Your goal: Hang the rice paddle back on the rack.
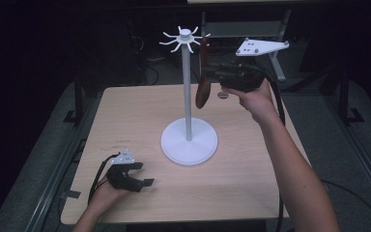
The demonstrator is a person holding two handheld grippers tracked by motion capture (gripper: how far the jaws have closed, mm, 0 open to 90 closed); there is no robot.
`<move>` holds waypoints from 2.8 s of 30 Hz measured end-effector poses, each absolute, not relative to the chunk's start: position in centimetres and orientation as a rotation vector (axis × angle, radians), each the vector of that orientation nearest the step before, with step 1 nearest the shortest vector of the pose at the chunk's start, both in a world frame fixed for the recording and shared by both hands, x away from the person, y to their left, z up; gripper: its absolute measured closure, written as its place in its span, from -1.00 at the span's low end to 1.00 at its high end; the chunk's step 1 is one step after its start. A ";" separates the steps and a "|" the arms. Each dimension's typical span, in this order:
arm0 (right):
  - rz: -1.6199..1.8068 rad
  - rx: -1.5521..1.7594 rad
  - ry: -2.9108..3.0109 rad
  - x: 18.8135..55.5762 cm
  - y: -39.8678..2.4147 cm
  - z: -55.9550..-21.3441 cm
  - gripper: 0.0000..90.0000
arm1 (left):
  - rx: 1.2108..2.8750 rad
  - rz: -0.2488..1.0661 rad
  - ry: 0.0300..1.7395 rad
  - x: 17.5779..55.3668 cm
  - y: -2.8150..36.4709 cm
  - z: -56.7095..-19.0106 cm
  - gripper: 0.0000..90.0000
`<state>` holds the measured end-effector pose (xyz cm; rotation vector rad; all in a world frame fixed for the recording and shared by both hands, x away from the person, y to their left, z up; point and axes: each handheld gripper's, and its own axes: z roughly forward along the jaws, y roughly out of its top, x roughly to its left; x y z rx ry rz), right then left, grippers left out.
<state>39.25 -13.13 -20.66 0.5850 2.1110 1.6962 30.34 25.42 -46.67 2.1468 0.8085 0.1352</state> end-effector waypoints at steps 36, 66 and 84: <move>1.721 0.584 2.127 39.0 -13.4 -20.8 0.21 | 2.145 0.132 0.833 30.3 25.4 -46.8 -0.65; 1.569 0.737 2.162 36.8 -18.2 -27.1 -0.05 | 2.146 0.140 0.820 30.4 25.5 -46.9 -0.65; 1.484 0.848 2.205 36.0 -20.6 -32.1 -0.11 | 2.144 0.140 0.818 30.4 25.5 -46.9 -0.65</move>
